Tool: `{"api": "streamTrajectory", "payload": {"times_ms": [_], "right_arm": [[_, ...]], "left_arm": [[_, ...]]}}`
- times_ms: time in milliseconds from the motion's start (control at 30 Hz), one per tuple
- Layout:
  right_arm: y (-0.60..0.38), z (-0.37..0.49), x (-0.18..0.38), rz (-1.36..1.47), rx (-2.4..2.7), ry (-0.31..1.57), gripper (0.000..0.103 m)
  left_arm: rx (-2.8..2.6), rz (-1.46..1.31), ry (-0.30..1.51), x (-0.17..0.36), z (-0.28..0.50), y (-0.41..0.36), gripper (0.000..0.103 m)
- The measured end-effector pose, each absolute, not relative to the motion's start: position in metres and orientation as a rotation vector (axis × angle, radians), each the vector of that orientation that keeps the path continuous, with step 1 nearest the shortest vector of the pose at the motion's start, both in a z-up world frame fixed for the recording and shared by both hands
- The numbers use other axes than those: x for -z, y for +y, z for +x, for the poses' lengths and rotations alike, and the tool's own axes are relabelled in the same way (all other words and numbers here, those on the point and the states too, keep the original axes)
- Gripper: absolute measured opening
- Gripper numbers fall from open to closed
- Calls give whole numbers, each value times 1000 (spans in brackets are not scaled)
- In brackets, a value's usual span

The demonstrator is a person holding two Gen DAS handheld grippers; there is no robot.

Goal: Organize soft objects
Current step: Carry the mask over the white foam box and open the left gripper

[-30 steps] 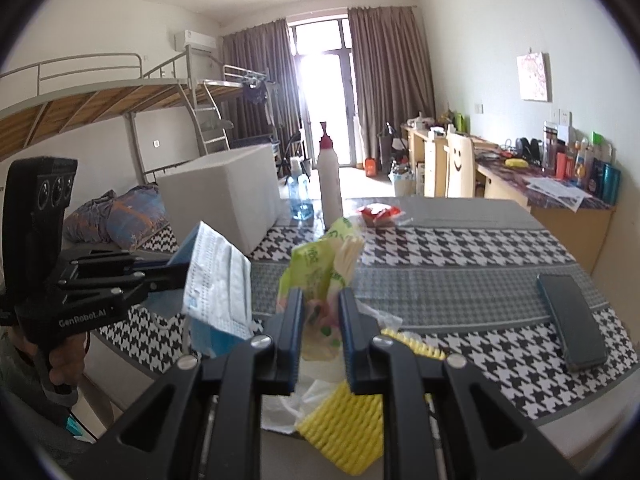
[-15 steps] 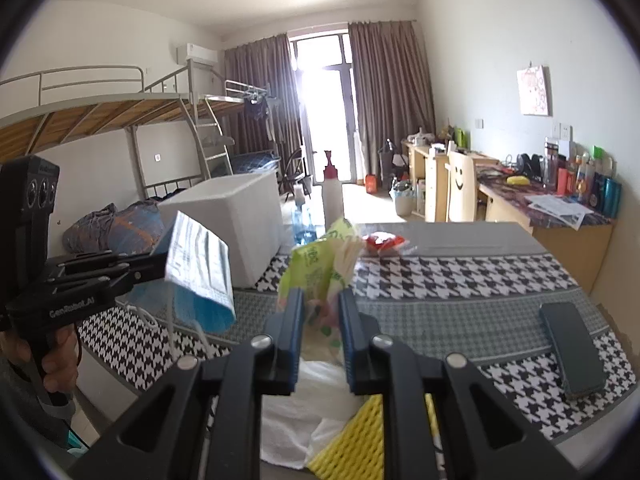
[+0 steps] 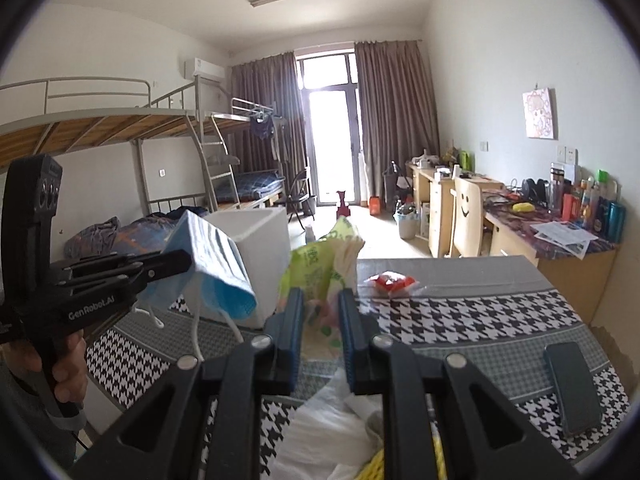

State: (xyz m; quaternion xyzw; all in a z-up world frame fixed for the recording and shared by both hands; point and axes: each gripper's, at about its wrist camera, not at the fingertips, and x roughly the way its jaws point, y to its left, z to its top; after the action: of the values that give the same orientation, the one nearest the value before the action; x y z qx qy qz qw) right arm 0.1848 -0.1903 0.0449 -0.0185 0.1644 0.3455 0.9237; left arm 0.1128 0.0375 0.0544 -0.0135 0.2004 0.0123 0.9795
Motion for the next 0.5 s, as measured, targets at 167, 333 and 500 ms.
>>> {"api": "streamTrajectory", "payload": {"times_ms": [167, 333, 500], "right_arm": [[-183, 191, -55, -36, -712, 327, 21], [-174, 195, -64, -34, -724, 317, 21], [-166, 199, -71, -43, -740, 306, 21]], "left_arm": [[-49, -33, 389, -62, 118, 44, 6], [-84, -36, 380, -68, 125, 52, 6], [-124, -39, 377, -73, 134, 62, 6]]}}
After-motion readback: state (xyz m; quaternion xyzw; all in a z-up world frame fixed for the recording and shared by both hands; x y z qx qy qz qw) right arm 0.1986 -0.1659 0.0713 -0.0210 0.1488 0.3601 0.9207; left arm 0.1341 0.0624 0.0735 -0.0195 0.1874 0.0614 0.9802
